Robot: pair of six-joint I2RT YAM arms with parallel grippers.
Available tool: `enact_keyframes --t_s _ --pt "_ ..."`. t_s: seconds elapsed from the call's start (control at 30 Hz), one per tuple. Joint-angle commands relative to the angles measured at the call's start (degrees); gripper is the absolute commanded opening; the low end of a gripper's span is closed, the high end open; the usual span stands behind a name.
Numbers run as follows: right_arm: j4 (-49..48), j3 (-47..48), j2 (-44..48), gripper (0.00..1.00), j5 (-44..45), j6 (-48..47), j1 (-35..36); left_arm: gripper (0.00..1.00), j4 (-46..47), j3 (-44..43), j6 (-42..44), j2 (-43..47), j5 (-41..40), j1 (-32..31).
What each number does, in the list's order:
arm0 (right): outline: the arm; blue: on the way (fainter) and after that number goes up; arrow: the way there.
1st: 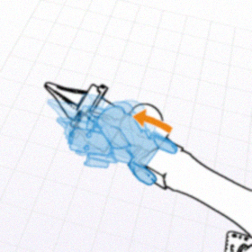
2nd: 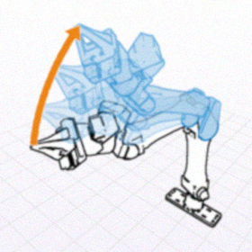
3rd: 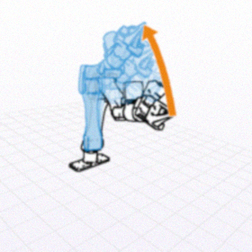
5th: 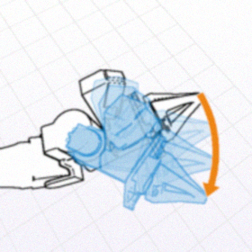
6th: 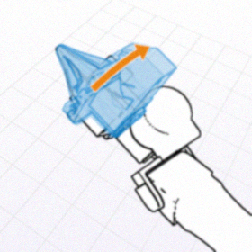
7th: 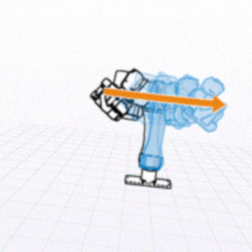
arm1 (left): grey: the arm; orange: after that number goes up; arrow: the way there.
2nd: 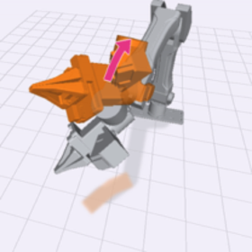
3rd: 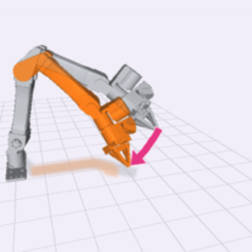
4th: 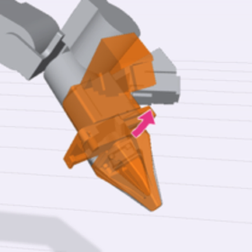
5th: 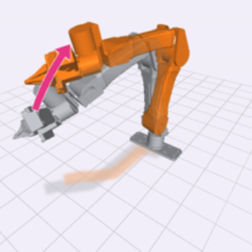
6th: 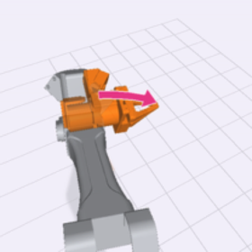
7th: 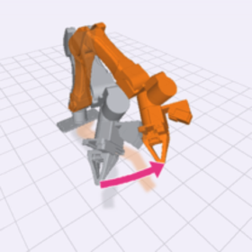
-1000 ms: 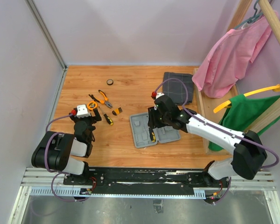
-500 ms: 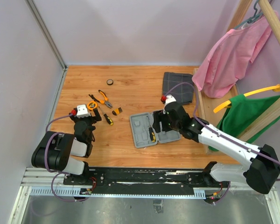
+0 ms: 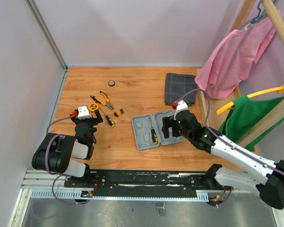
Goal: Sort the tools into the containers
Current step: Adjust the screwdriver in the storage box.
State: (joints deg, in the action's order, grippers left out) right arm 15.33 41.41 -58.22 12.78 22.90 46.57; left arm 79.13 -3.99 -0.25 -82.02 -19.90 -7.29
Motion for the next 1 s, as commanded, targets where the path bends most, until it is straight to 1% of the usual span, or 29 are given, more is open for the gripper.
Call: enact_keyframes --t_s 0.0,0.07,0.17,0.3,0.4,0.53,0.77,0.97 --pt "1.52 -2.24 2.46 0.89 1.29 -0.59 0.67 0.99 0.82 -0.58 0.1 0.19 -1.02 0.43" --pt "1.21 -3.11 2.31 0.9 -0.2 -0.93 0.72 0.99 0.77 -0.58 0.13 0.2 -1.04 0.43" --pt "0.89 -2.78 0.21 0.89 -5.45 -1.72 0.64 0.99 0.8 -0.58 0.16 0.19 -1.02 0.43" --pt "-1.45 -2.23 -3.49 0.84 -13.8 -1.61 0.69 0.99 0.85 -0.58 0.1 0.2 -1.1 0.43" --pt "-3.27 -1.42 -6.76 0.78 -16.6 -0.41 0.74 0.99 0.82 -0.58 0.09 0.22 -1.03 0.43" --pt "-3.33 0.79 -11.65 0.68 -17.43 -0.18 0.73 0.99 0.79 -0.61 0.11 0.19 -1.04 0.43" --pt "-5.19 3.63 -18.26 0.46 -16.27 -0.67 0.81 0.99 0.78 -0.58 0.15 0.19 -1.08 0.43" --pt "-6.61 6.55 -23.64 0.37 -16.51 -1.06 0.74 0.99 0.85 -0.58 0.12 0.2 -1.08 0.44"
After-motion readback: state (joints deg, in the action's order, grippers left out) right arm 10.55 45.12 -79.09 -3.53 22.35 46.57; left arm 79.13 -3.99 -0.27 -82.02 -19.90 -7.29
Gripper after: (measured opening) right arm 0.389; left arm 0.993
